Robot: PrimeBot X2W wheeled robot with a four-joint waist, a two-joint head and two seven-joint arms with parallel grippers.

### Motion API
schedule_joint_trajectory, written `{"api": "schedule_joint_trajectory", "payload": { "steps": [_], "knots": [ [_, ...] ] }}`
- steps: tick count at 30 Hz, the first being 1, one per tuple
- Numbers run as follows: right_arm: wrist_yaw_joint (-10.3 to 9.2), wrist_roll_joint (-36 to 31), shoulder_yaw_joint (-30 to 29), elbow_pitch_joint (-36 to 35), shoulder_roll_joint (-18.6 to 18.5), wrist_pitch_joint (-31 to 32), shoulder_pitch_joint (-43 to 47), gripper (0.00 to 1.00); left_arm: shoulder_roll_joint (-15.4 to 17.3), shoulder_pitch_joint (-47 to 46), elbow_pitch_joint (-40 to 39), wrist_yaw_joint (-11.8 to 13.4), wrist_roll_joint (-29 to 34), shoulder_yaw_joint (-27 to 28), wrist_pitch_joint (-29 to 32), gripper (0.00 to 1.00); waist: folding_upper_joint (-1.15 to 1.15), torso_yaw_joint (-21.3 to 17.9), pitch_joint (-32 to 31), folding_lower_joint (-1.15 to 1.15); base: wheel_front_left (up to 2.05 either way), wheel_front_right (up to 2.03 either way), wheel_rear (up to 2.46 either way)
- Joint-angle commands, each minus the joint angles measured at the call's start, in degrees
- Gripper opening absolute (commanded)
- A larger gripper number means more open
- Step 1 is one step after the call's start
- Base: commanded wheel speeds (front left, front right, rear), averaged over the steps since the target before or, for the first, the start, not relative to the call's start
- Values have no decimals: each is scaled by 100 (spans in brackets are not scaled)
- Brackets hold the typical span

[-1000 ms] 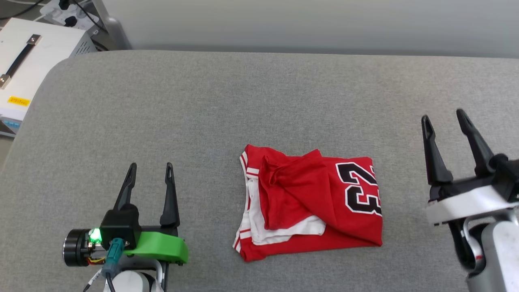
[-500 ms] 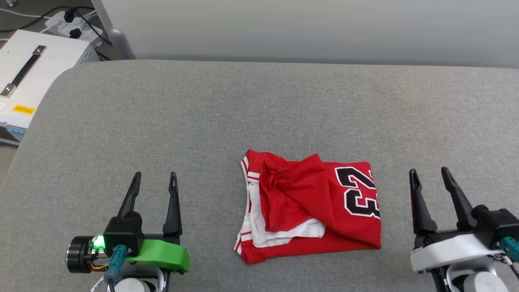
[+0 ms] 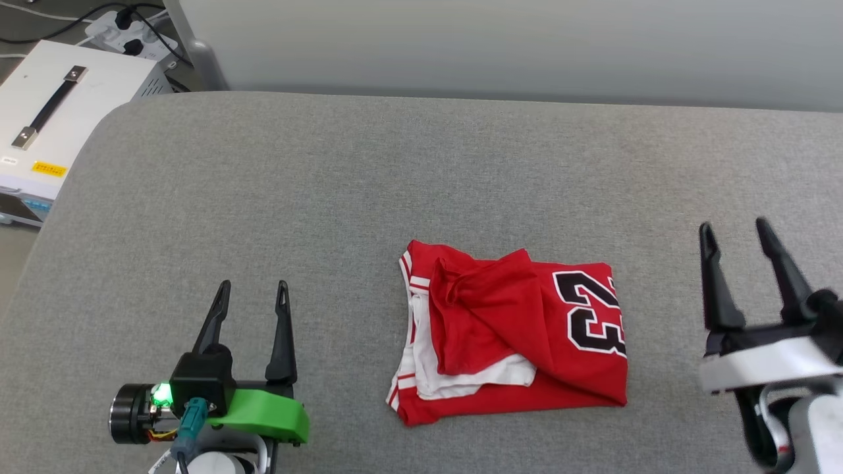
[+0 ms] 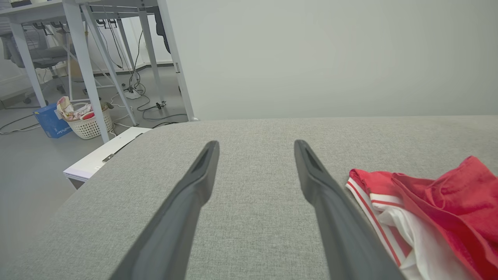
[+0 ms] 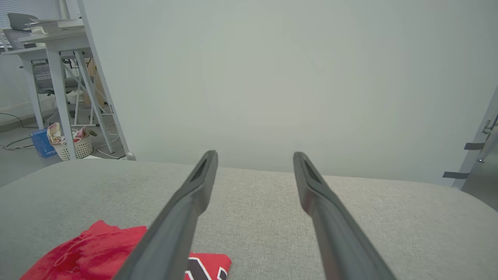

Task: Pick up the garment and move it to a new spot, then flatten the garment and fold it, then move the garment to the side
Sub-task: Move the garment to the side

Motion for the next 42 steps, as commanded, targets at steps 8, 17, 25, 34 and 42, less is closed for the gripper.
{"api": "schedule_joint_trajectory", "payload": {
  "steps": [8, 17, 25, 34, 42],
  "knots": [
    [-5, 609, 362, -22, -1079, 1426, -1401, 100, -3, -64, 2, -16, -7, 7, -33, 100, 0, 113, 121, 0, 0, 0, 0],
    [-5, 2466, 1063, 356, -1997, 4424, -1910, 100, -36, -201, -6, -6, -39, -30, -33, 100, 0, 289, 345, 0, 0, 0, 0],
    [-5, 3511, 1327, 518, -2197, 5987, -1568, 100, -76, -393, -24, 17, -84, -140, -33, 100, 0, 499, 709, 0, 0, 0, 0],
    [-5, 3842, 1521, 766, -1931, 6364, -1353, 100, -101, -654, 25, 4, -133, -212, -33, 100, 0, 684, 1075, 0, 0, 0, 0],
    [-5, 4063, 1972, 1064, -1738, 6366, -1242, 100, -112, -774, 69, 2, -138, -290, -33, 100, 0, 758, 1174, 0, 0, 0, 0]
  ]
}}
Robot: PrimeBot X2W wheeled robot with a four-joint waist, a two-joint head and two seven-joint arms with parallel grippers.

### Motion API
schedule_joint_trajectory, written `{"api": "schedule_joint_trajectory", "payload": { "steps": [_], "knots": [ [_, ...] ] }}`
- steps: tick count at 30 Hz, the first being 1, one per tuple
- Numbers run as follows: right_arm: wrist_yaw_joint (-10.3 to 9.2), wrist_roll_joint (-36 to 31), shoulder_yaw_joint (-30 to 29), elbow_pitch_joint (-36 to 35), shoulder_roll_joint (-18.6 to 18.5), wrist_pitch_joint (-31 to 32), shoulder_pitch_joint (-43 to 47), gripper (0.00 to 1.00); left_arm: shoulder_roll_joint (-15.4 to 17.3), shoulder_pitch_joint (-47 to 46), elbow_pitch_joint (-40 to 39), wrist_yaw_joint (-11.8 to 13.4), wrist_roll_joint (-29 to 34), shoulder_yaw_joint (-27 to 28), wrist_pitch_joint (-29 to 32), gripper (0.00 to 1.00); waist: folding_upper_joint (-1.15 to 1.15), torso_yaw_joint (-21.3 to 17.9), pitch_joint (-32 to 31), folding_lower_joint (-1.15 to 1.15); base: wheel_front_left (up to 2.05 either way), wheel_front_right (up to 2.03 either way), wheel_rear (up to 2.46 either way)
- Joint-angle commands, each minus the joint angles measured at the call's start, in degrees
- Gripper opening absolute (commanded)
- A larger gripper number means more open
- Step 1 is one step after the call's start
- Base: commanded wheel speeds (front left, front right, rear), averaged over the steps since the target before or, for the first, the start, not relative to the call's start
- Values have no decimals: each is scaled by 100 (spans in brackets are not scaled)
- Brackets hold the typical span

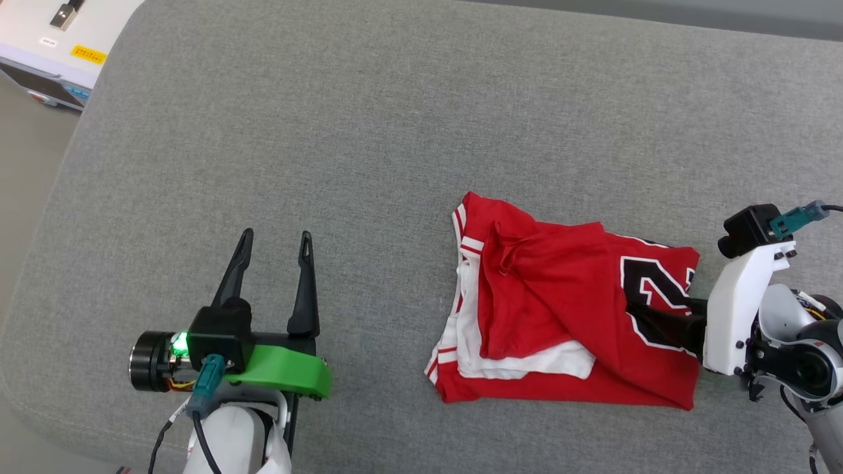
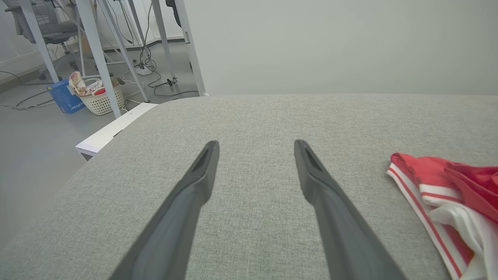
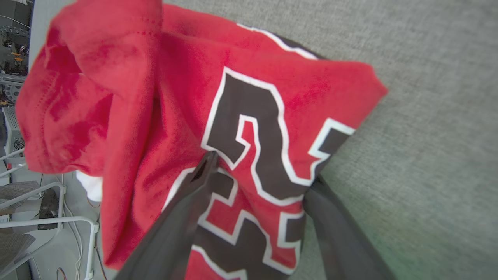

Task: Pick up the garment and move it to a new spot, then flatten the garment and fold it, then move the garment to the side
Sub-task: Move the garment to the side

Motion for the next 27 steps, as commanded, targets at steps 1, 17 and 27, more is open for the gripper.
{"api": "schedule_joint_trajectory", "payload": {
  "steps": [1, 17, 27],
  "knots": [
    [-5, 31, 249, 136, 98, -4, 188, 100, -33, -106, 14, 0, -60, -12, -33, 100, 0, 16, 6, 0, 0, 0, 0],
    [-5, -150, 857, -879, -513, -1458, -458, 0, -30, 184, 71, -3, -2, 77, -33, 100, 0, -540, -530, 0, 0, 0, 0],
    [-5, -226, 1027, -1539, -1104, -1383, -769, 0, 44, 185, -105, -35, 53, 217, -33, 100, 0, -1462, -412, 0, 0, 0, 0]
  ]
}}
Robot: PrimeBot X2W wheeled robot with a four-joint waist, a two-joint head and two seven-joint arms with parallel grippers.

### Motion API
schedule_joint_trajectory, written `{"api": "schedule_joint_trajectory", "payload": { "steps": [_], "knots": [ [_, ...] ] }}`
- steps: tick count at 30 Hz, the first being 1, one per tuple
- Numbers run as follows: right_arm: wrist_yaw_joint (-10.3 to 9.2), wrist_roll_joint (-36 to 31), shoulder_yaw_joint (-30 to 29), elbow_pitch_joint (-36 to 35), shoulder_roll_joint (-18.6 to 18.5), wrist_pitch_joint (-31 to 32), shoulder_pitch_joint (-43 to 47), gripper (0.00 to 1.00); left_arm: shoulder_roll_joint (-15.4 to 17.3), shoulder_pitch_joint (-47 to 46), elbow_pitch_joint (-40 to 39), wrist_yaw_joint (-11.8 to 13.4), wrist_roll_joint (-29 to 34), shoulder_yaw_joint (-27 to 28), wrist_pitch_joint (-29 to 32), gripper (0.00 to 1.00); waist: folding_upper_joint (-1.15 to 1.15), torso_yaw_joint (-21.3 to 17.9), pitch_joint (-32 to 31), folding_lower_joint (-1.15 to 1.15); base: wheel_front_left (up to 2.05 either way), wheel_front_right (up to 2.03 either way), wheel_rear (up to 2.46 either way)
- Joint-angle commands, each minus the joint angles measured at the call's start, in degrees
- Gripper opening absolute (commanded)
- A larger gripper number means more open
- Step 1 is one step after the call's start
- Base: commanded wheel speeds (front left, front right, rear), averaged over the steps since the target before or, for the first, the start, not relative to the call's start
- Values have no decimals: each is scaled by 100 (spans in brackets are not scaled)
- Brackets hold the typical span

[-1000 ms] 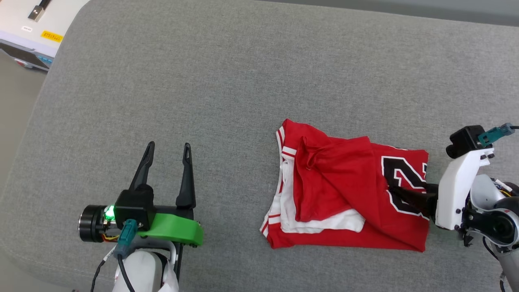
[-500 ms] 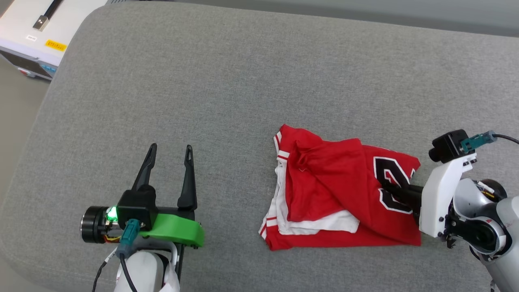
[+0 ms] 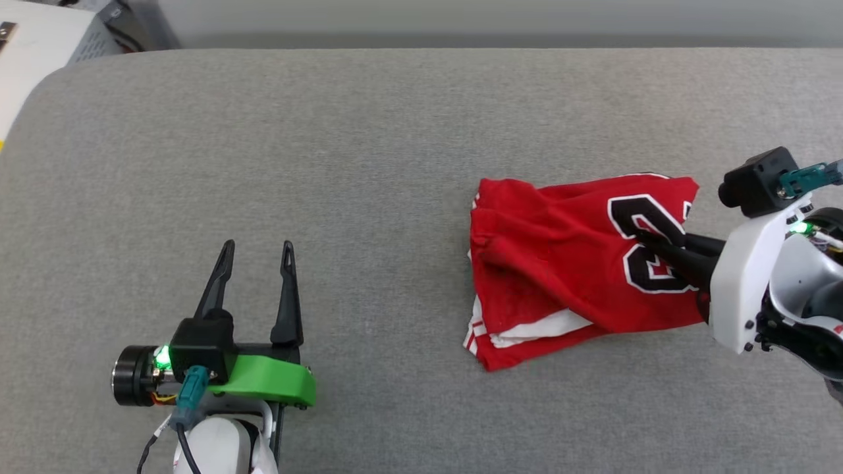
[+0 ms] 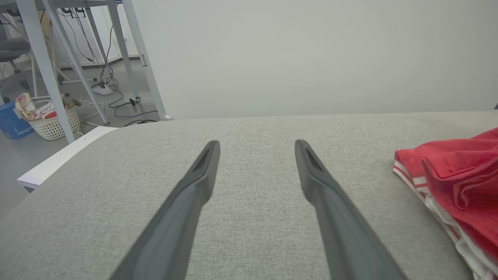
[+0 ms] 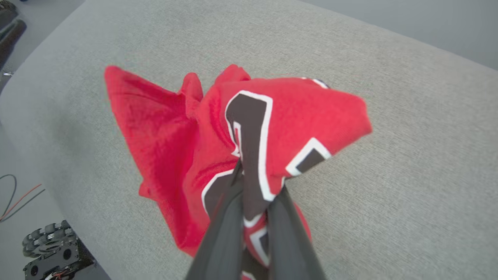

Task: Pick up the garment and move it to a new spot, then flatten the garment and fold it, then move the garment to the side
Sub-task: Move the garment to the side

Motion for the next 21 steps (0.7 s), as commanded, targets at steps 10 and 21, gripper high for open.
{"api": "schedule_joint_trajectory", "payload": {
  "steps": [10, 21],
  "knots": [
    [-4, -203, -549, 362, -562, 43, -290, 0, 132, -280, -290, -50, 157, 23, -33, 100, -1, -860, 725, 0, 0, 0, 0],
    [-4, -974, -1241, 1936, -1479, -168, -940, 0, 235, -740, -659, -79, 206, 13, -33, 100, -1, -761, 1641, 0, 0, 0, 0]
  ]
}}
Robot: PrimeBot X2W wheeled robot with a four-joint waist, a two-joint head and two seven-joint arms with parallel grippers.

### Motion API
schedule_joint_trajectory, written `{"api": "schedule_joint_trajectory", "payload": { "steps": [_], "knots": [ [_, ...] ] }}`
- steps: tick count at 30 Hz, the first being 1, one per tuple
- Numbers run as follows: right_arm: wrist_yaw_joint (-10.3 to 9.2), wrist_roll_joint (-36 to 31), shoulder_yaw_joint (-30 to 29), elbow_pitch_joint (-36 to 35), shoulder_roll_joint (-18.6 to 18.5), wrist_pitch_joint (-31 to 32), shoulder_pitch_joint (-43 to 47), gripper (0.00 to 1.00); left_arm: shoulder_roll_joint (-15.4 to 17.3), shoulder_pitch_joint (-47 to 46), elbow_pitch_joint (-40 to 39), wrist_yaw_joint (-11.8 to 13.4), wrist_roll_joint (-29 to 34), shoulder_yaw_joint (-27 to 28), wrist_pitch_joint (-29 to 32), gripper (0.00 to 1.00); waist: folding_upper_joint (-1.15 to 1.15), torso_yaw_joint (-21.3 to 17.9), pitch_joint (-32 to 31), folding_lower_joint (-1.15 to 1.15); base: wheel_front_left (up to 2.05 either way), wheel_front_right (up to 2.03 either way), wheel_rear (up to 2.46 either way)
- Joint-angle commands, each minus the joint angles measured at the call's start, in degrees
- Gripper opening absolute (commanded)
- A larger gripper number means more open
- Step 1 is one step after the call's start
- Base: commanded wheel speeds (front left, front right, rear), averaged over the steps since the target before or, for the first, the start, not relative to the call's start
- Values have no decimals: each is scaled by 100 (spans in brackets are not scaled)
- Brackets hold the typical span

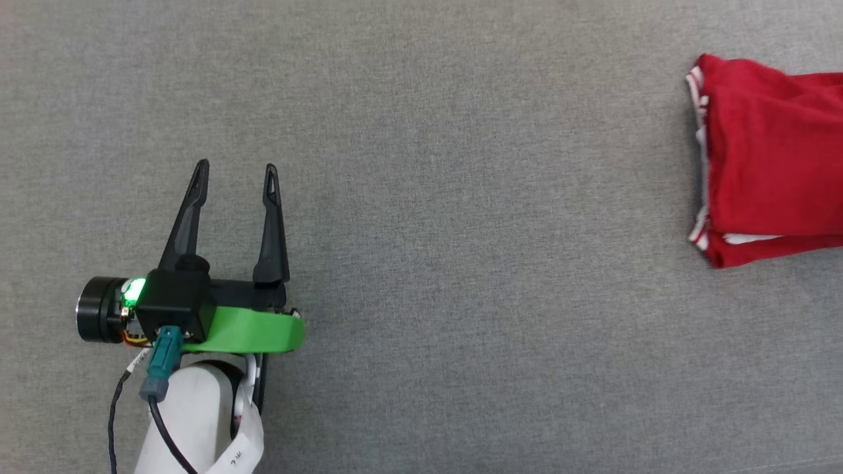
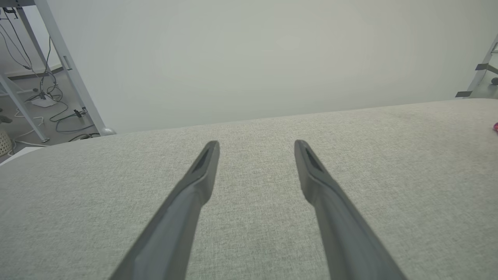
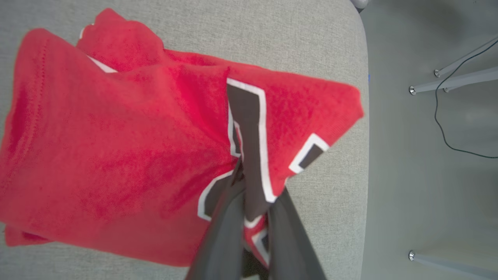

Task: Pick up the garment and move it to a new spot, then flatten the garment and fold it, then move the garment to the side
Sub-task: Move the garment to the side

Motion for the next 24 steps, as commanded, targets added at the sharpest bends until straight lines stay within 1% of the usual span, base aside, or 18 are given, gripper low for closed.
{"api": "schedule_joint_trajectory", "payload": {
  "steps": [1, 6, 12, 18, 19, 20, 21, 24],
  "knots": [
    [-5, -102, -119, 161, -75, -75, -185, 0, 49, -129, -67, -27, 61, 11, -33, 100, -1, 10, 452, 0, 0, 0, 0],
    [-5, -568, -510, 773, -199, -263, -524, 0, 81, -266, -226, -19, 71, 12, -33, 100, -1, 33, 791, 0, 0, 0, 0],
    [-5, -971, -1048, 1376, -20, -392, -936, 0, 120, -377, -303, -7, 77, 17, -33, 100, -1, 44, 1003, 0, 0, 0, 0],
    [-5, -1323, -1350, 1881, 196, -483, -1156, 0, 129, -422, -281, 11, 82, -12, -33, 100, -1, 82, 942, 0, 0, 0, 0],
    [-5, -1392, -1387, 1951, 244, -505, -1176, 20, 128, -417, -266, 15, 78, -12, -33, 100, -1, 90, 894, 0, 0, 0, 0],
    [-5, -1503, -1438, 2015, 291, -583, -1201, 50, 126, -405, -244, 21, 73, -13, -33, 100, -1, 98, 829, 0, 0, 0, 0],
    [-5, -1599, -1503, 2062, 328, -674, -1231, 100, 123, -391, -226, 27, 66, -12, -33, 100, -1, 104, 772, 0, 0, 0, 0],
    [-5, -1854, -1676, 2146, 484, -1028, -1274, 100, 101, -307, -147, 44, 34, -22, -33, 100, -1, 138, 503, 0, 0, 0, 0]
  ]
}}
